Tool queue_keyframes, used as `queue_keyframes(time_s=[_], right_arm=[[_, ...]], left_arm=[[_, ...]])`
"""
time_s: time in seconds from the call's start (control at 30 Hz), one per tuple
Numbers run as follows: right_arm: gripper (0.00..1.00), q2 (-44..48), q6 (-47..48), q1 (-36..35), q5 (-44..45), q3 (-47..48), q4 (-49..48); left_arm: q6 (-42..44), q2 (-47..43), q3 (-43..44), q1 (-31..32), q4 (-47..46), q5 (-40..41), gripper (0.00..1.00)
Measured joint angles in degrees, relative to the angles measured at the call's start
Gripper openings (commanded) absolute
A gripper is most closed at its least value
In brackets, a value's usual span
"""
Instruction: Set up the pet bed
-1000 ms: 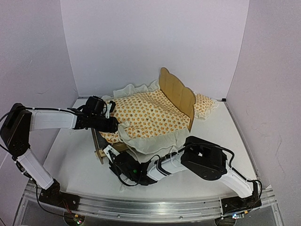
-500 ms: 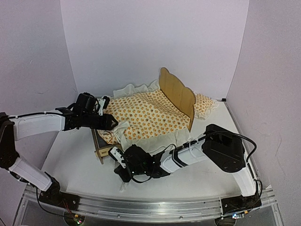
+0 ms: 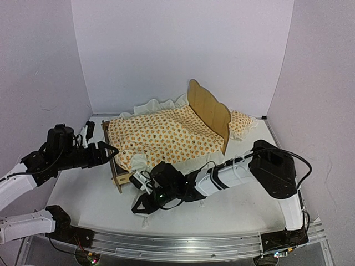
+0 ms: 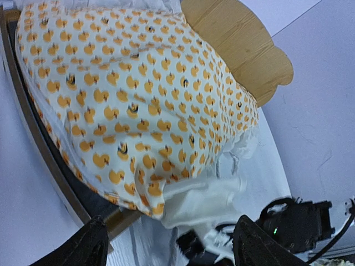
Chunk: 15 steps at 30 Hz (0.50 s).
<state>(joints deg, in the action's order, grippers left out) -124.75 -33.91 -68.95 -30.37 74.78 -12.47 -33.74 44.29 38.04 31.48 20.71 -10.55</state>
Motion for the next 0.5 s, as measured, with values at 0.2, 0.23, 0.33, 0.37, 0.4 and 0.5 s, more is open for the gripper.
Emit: queue_keyframes(time_s=[0.2,0.23,0.33,0.37,0.4,0.5], right_arm=[[0.00,5.2,-8.7,4.7,-4.9,-0.2,-1.9],[0.00,5.6,-9.7,5.2,-5.4,-0.2,-2.1],[0.00,6.2,-11.2,6.2,-6.8,-1.1,-2.6],[0.00,6.4,-11.2,6.2,-7.0,-1.9,-2.7],[0.00,6.7,-11.1,6.0,-7.3,-2.8,-2.6],[0.00,7.2,-10.2,5.2,-7.7,-4.8,-1.5]], left_arm=[[-9.1,-5.2,-9.2,0.4,0.4,-6.6,0.68],[-10.9,-5.2,-10.6,0.8,-0.6,-7.6,0.68],[-15.6,-4.1,-14.0,5.8,-4.3,-8.0,0.73],[-16.9,-3.0,-14.4,9.0,-4.9,-7.5,0.73],[-18.4,-1.5,-14.5,12.5,-5.8,-6.8,0.73],[-23.6,4.0,-15.1,19.1,-10.6,-6.0,0.72]])
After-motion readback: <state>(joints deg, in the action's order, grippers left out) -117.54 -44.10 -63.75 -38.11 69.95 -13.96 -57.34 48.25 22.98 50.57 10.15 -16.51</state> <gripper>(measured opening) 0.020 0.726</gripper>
